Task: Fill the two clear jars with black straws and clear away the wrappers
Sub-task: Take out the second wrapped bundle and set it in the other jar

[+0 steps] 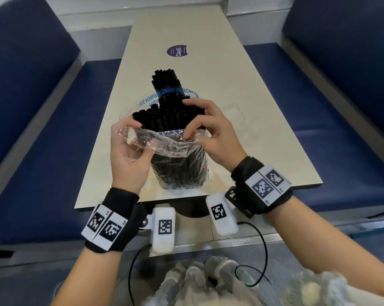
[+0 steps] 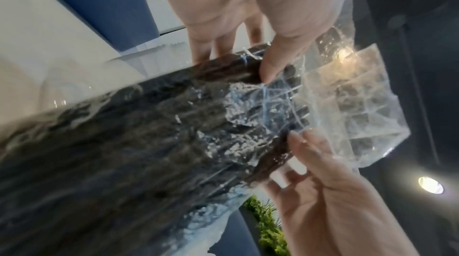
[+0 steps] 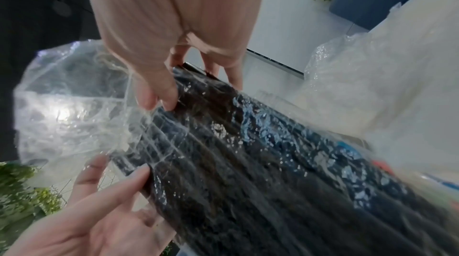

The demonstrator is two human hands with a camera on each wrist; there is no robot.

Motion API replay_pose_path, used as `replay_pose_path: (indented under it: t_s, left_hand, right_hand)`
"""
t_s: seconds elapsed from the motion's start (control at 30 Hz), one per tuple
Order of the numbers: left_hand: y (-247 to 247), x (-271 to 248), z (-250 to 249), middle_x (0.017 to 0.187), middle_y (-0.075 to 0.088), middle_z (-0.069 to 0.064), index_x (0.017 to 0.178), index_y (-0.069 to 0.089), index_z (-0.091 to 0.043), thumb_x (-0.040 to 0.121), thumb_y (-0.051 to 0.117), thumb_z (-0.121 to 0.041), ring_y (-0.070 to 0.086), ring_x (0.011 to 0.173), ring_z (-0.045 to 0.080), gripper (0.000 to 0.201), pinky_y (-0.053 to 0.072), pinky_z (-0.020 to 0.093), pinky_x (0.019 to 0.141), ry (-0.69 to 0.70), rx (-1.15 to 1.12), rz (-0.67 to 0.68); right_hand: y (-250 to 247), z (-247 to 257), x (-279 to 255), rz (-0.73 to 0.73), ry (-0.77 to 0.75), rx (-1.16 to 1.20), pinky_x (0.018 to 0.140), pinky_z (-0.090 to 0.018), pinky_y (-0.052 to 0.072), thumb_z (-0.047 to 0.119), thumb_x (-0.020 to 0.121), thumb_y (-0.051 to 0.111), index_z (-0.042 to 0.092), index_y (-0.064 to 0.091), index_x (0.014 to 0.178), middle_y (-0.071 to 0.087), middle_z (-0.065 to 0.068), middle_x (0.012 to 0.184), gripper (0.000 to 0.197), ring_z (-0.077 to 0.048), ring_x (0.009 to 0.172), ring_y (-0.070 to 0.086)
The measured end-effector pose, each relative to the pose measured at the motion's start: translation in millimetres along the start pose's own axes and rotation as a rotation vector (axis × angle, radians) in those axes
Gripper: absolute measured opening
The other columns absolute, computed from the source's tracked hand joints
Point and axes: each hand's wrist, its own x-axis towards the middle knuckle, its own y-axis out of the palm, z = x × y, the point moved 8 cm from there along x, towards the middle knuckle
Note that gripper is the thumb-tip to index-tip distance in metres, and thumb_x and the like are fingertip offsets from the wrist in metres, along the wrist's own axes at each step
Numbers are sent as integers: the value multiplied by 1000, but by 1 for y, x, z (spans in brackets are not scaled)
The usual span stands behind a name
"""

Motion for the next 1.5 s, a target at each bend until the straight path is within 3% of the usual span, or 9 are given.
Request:
replay_pose_path:
  t_s: [0.13, 0.3, 0.5, 0.67, 0.77, 0.9, 0.97, 1.27, 1.5]
  left_hand:
    - [-3, -3, -2, 125, 48, 6, 86, 52, -45, 74, 54, 21, 48, 125, 12, 67, 46, 29, 95, -21, -62, -34]
    - [-7, -4, -1, 126, 52, 2, 61, 62, -38, 71, 67, 16, 60, 111, 8, 55, 49, 18, 86, -70, -55, -68]
    - [-3, -13, 18, 114, 64, -25, 53, 67, -33, 66, 65, 5, 61, 111, 6, 40, 51, 23, 84, -126, -50, 46]
    - [-1, -11, 28, 109, 67, -13, 49, 64, -22, 59, 60, -38, 58, 114, 15, 20, 46, 28, 87, -309, -220, 56]
    - [6, -1, 16, 104, 61, -11, 71, 48, -25, 60, 73, -29, 62, 101, 8, 28, 51, 27, 83, -231, -117, 28]
    - [13, 2, 14, 110, 51, -9, 99, 39, -42, 56, 84, -18, 55, 112, 19, 67, 47, 44, 99, -189, 9, 62]
    - [13, 2, 14, 116, 52, -11, 107, 37, -45, 57, 85, -10, 52, 117, 13, 78, 47, 35, 99, -172, 41, 80]
    - [19, 6, 4, 128, 49, -3, 124, 35, -50, 57, 84, -22, 51, 121, 18, 87, 44, 47, 103, -141, 137, 169]
    - [20, 9, 3, 125, 45, -14, 126, 38, -35, 55, 83, -25, 50, 117, 6, 85, 44, 29, 103, -112, 157, 203]
  right_hand:
    - [-4, -2, -4, -18, 26, 57, 98, -2, 26, -18, 61, 45, 12, 64, 69, 46, -5, 121, 37, -14, 123, 40]
    - [-10, -12, -8, -78, 66, 113, 104, -44, 39, -13, 60, 43, 21, 61, 60, 43, 9, 126, 39, -30, 118, 46]
    - [-15, -9, -11, -60, 87, 129, 92, -14, 41, -14, 63, 43, 13, 61, 70, 40, -4, 130, 33, 20, 111, 39]
    - [-18, -9, -10, -61, 95, 174, 89, -5, 38, -10, 63, 45, 19, 56, 65, 41, -6, 131, 31, 15, 113, 42]
    - [-13, -12, -7, -41, 94, 208, 84, -14, 43, -13, 71, 51, 17, 51, 71, 43, -6, 130, 31, -12, 114, 49]
    - [-12, -12, -7, -15, 120, 355, 82, -16, 45, -6, 75, 59, 24, 44, 93, 47, 7, 123, 38, -1, 99, 54]
    - [-14, -14, -7, -7, 122, 357, 93, -25, 45, -5, 72, 61, 27, 43, 107, 48, 8, 118, 50, -6, 106, 51]
    - [-8, -25, 0, 182, 207, 155, 105, -30, 35, 3, 65, 65, 31, 40, 118, 39, -16, 130, 65, -20, 120, 42]
    - [-1, -20, 2, 323, 216, 204, 102, -26, 36, 2, 66, 65, 15, 30, 124, 39, 2, 119, 68, -10, 111, 44]
